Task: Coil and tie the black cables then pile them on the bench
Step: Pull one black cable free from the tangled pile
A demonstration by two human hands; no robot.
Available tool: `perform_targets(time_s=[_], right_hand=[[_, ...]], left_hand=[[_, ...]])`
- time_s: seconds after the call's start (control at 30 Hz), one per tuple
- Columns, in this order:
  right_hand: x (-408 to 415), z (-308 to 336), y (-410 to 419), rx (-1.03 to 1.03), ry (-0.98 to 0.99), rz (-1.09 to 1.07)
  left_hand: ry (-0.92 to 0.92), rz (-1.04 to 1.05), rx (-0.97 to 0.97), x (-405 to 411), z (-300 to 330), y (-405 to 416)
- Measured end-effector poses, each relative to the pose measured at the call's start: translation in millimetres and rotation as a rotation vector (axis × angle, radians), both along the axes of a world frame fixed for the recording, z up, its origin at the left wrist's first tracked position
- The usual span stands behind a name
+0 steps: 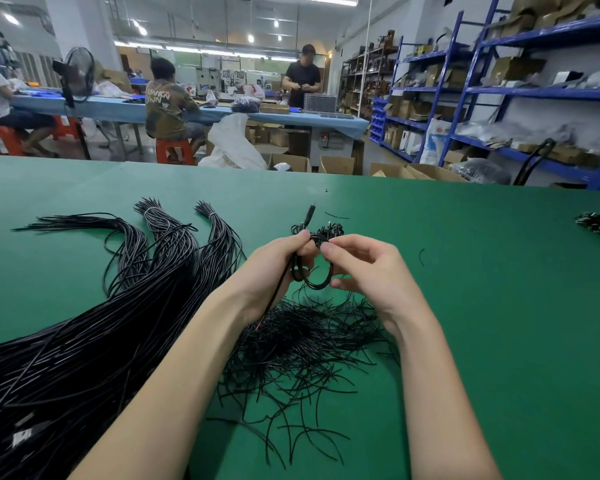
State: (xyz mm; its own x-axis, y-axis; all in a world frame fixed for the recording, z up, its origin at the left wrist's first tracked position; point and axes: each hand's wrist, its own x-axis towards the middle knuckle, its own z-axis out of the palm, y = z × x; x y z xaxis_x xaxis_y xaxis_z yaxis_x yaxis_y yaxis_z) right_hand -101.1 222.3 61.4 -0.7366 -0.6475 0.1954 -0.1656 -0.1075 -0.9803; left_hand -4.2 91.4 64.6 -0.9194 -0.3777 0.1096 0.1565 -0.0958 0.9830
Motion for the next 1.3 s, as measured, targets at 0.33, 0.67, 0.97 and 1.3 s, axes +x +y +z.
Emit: perform_targets(time_s=[0.33, 0.67, 0.97, 1.3], right_hand=[[-0.4, -5.2, -1.1, 0.040, -0.063, 0.030], [3.1, -6.8, -2.9, 0.015, -0.179, 0.146], [12.2, -7.3, -7.0, 0.093, -0.170, 0.252], [13.4, -9.2, -10.2, 0.036, -0.165, 0.185]], left_hand=[[0.023, -0.115, 0.229, 1.8, 1.8, 4.0], [0.036, 0.166, -0.079, -10.3, -7.8, 4.3], [0.027, 0.269, -0.182, -12.8, -11.2, 12.0], [0.092, 0.103, -0.033, -7.8, -7.1, 7.9]])
